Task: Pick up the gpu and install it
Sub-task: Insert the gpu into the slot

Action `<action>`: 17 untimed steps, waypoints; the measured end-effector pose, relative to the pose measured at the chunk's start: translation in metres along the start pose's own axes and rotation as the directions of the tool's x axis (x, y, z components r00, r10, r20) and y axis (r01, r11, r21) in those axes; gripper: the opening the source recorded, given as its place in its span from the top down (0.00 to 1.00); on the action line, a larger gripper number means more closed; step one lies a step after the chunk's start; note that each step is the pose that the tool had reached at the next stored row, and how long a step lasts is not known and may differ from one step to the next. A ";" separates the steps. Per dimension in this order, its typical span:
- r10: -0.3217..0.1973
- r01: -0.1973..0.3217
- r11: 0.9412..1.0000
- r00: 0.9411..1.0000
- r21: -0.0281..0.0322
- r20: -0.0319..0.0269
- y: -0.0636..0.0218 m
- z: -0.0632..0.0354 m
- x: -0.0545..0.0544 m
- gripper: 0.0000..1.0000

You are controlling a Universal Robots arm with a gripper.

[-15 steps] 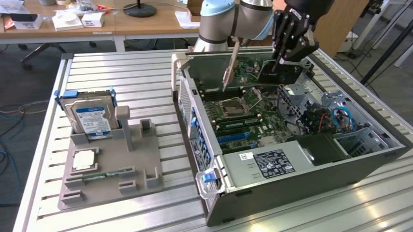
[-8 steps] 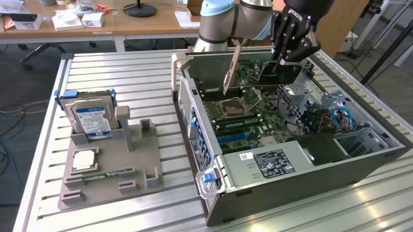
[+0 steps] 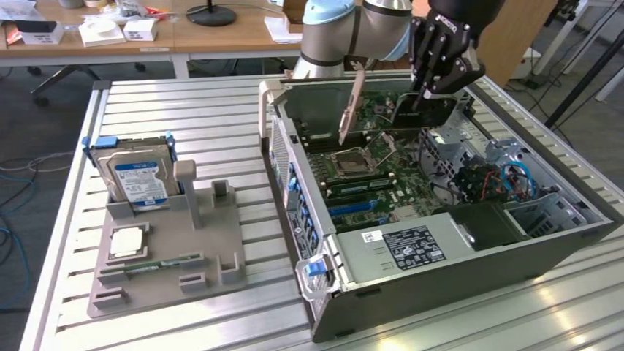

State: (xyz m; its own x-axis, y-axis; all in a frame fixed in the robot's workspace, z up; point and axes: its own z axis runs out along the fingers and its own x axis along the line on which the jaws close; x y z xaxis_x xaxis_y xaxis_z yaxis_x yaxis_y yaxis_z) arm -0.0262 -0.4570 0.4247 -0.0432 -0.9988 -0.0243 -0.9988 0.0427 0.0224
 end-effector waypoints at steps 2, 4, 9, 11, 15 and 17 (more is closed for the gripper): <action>-0.003 0.003 1.000 1.000 0.015 0.001 0.0003 0.0005 0.000 0.74; -0.004 0.004 1.000 1.000 0.020 0.001 0.0002 0.0007 0.000 0.74; -0.004 0.004 1.000 1.000 0.020 0.001 0.0004 0.0049 0.000 0.74; -0.004 0.004 1.000 1.000 0.020 0.001 0.0004 0.0077 0.000 0.74; -0.004 0.004 1.000 1.000 0.020 0.001 0.0004 0.0146 0.000 0.74; -0.004 0.004 1.000 1.000 0.020 0.001 0.0005 0.0182 0.000 0.74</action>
State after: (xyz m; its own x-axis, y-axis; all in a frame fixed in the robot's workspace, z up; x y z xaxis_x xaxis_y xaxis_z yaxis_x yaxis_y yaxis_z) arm -0.0271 -0.4564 0.4066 -0.0392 -0.9989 -0.0253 -0.9992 0.0391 0.0026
